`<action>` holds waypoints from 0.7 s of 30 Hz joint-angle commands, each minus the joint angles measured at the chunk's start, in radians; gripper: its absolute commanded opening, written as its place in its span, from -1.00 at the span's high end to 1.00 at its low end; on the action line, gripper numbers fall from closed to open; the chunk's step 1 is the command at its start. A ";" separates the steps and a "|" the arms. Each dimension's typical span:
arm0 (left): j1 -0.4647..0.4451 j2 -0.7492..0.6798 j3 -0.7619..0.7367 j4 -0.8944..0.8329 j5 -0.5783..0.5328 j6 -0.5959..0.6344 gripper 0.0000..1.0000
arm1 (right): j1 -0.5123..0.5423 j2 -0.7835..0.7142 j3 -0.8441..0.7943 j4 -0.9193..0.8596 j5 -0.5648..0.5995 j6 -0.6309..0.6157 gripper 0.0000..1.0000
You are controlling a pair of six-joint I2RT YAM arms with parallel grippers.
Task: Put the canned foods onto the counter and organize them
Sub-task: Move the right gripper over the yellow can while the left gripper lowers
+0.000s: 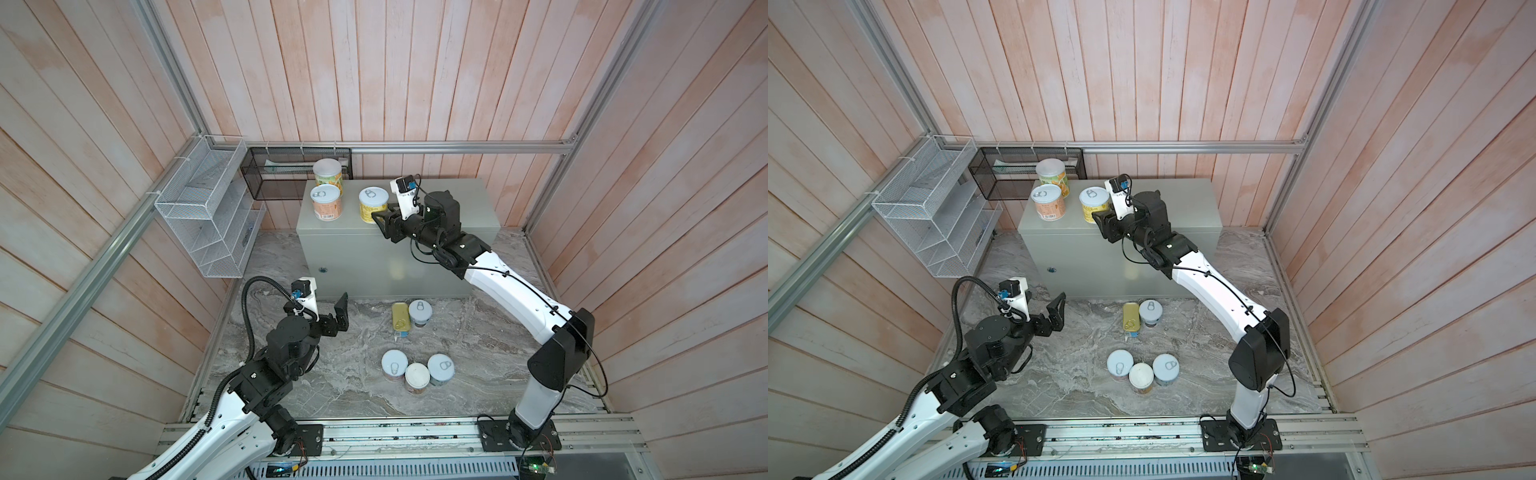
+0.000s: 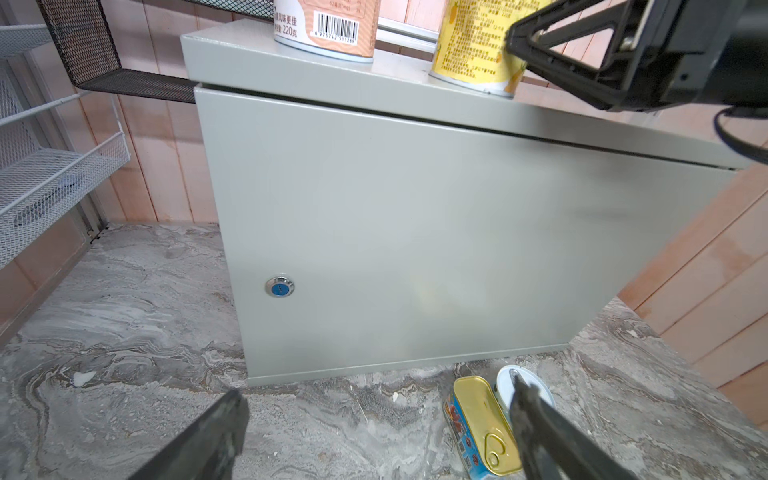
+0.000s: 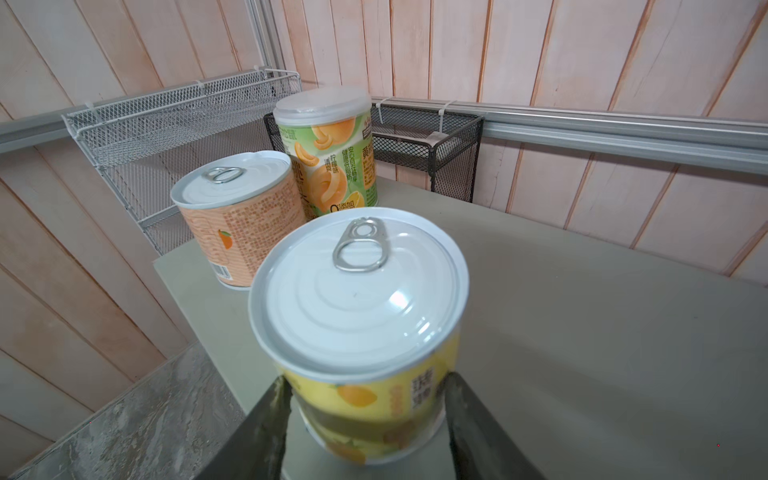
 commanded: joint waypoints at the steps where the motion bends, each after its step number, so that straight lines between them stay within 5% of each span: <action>1: -0.001 -0.022 -0.019 -0.031 -0.025 -0.017 -1.00 | 0.009 0.046 0.066 -0.046 0.026 -0.023 -0.14; 21: -0.002 -0.033 -0.009 -0.071 -0.014 -0.049 -1.00 | 0.014 0.362 0.537 -0.200 0.080 -0.099 -0.16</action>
